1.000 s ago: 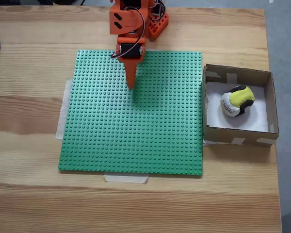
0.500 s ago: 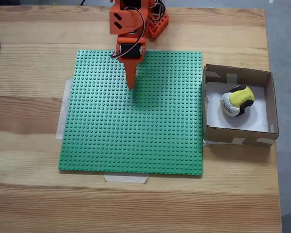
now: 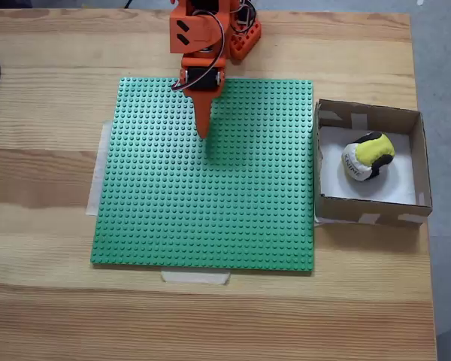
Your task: Pick the ball and put it in the box.
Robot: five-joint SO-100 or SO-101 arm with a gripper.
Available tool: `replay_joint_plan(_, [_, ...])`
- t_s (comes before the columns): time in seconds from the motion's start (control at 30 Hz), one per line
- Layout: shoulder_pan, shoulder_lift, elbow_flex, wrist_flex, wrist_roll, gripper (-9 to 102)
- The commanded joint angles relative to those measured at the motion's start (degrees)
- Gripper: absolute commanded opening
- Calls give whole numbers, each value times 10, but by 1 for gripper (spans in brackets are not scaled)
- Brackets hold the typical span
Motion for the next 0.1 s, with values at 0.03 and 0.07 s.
replay_joint_plan(0.03, [0,5,10,-9,-4,-1])
replay_joint_plan(0.07, [0,5,10,-9,-4,-1])
